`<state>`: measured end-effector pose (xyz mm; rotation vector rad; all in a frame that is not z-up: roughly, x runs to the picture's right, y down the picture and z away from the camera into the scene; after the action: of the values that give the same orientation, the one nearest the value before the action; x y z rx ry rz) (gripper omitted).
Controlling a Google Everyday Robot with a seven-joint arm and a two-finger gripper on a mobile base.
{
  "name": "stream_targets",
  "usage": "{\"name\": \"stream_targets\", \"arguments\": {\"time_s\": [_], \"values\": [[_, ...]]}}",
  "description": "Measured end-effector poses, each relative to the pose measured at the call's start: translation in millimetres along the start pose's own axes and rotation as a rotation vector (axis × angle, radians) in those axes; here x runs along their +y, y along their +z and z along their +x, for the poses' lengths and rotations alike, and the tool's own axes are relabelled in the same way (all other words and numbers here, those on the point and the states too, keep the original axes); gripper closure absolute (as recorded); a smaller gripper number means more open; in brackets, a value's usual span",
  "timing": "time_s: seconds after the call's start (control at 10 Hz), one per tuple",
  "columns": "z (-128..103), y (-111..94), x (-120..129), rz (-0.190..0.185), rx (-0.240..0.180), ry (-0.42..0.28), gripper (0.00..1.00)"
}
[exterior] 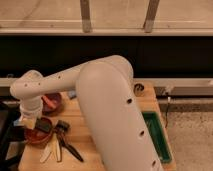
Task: Wipe red bowl with eraser
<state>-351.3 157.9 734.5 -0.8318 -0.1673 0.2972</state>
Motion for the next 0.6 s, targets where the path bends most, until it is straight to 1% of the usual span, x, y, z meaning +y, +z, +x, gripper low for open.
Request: {"name": "stream_targets", "arguments": {"time_s": [0.2, 0.4, 0.5, 0.6], "values": [[2.6, 7.4, -0.8, -0.028, 0.009, 0.005, 1.00], [4.6, 9.4, 0.3, -0.037, 0.021, 0.004, 1.00], [7.5, 8.1, 1.3, -0.033, 0.029, 0.008, 1.00], [17.4, 0.8, -2.3, -0.010, 0.042, 0.027, 1.00]]}}
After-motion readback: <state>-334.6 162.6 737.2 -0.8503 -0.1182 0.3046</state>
